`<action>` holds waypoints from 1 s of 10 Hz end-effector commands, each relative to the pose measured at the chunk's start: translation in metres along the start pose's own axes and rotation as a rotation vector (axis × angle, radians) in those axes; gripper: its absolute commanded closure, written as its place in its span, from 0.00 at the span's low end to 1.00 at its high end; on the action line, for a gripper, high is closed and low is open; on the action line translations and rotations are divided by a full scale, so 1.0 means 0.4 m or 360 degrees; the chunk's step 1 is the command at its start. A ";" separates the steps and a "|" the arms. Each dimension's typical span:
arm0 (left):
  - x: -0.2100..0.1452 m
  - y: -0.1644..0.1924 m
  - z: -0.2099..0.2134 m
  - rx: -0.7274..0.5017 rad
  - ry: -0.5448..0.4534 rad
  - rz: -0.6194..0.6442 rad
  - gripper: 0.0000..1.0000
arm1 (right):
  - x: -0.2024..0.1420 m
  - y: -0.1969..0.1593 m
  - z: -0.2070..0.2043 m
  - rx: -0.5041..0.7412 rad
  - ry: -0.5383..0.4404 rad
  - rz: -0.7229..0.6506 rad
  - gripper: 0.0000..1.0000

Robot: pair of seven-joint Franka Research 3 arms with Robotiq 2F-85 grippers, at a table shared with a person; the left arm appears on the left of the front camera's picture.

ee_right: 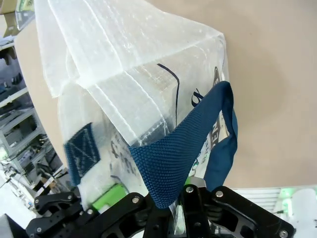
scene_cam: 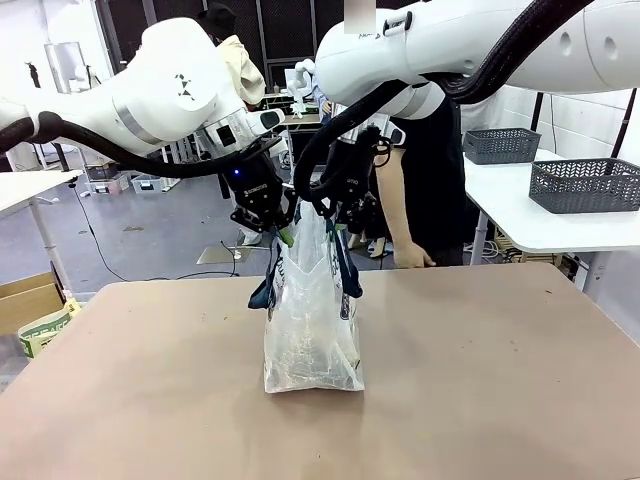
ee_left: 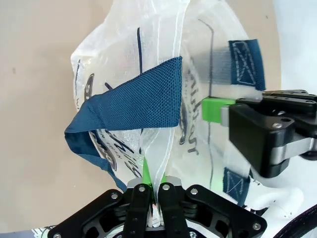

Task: Transfer purchased items from the store into the shopping bag.
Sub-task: Move the Reusable shopping bag to the right side of the table.

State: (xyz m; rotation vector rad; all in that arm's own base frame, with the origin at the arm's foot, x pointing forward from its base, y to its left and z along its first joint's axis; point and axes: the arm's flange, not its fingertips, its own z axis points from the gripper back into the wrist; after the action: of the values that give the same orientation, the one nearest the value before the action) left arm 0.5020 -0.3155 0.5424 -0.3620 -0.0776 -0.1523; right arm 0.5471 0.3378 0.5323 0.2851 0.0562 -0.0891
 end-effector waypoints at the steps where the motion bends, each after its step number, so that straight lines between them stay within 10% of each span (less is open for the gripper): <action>1: -0.002 -0.028 -0.012 -0.0066 -0.0038 0.0029 1.00 | 0.007 0.022 -0.005 0.0087 -0.0010 -0.0013 1.00; 8: -0.003 -0.041 -0.027 -0.0046 -0.0028 -0.0026 1.00 | 0.007 0.035 -0.014 0.0120 -0.0014 0.0003 1.00; 10: -0.007 -0.043 -0.025 -0.0058 -0.0054 -0.0048 0.71 | 0.004 0.036 -0.017 0.0109 -0.0011 0.0003 1.00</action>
State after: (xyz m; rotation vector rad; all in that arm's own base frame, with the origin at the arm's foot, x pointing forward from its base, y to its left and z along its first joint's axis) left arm 0.4990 -0.3348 0.5353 -0.3902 -0.0987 -0.1736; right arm 0.5505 0.3508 0.5291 0.3158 0.0458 -0.0833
